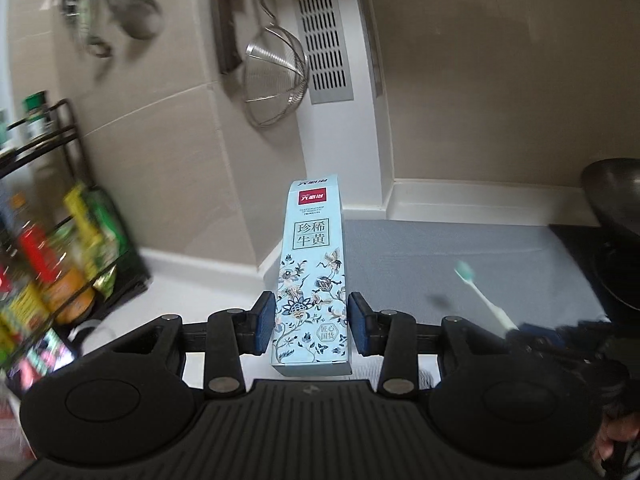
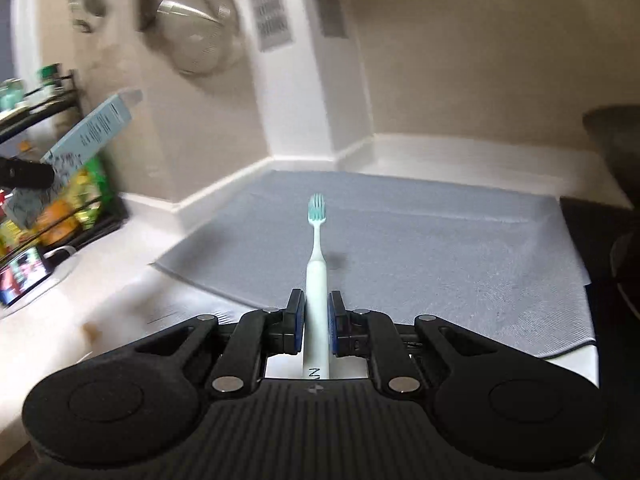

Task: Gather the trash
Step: 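Carry the box and toothbrush down over the trash bin with both tools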

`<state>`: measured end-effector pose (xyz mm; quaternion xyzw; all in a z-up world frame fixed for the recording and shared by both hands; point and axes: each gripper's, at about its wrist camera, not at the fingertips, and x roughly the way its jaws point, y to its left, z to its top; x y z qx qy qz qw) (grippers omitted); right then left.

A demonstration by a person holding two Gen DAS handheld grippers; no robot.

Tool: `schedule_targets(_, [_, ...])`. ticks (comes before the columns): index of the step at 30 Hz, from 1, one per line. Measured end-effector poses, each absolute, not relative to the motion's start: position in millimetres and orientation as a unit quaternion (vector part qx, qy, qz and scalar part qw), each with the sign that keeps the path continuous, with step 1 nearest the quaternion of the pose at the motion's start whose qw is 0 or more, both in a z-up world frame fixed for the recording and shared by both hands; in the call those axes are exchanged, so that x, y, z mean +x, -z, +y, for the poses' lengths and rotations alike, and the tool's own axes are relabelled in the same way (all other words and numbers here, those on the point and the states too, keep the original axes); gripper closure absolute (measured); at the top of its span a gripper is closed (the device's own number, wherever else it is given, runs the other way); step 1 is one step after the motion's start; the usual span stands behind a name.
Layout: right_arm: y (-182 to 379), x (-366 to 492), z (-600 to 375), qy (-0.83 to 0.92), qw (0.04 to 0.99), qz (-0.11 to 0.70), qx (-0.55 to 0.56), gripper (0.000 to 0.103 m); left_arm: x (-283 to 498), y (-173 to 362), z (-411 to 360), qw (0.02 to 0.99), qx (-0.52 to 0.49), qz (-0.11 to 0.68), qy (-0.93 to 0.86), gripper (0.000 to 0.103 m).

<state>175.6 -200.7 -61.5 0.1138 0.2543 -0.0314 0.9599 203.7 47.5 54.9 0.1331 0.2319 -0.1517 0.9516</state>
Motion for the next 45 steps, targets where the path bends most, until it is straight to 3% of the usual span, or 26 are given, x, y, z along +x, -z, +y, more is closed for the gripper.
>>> schedule_targets(9, [26.8, 63.1, -156.0, -0.057, 0.972, 0.221, 0.055, 0.090, 43.4, -39.6, 100.3, 0.959, 0.106, 0.236, 0.120, 0.060])
schedule_targets(18, [25.3, -18.9, -114.8, -0.132, 0.963, 0.234, 0.009, 0.090, -47.0, 1.6, 133.4, 0.962, 0.057, 0.255, 0.079, 0.060])
schedule_targets(45, [62.0, -58.4, -73.0, -0.176, 0.933, 0.312, -0.039, 0.090, -93.9, 67.6, 157.0, 0.945, 0.045, 0.323, 0.032, 0.060])
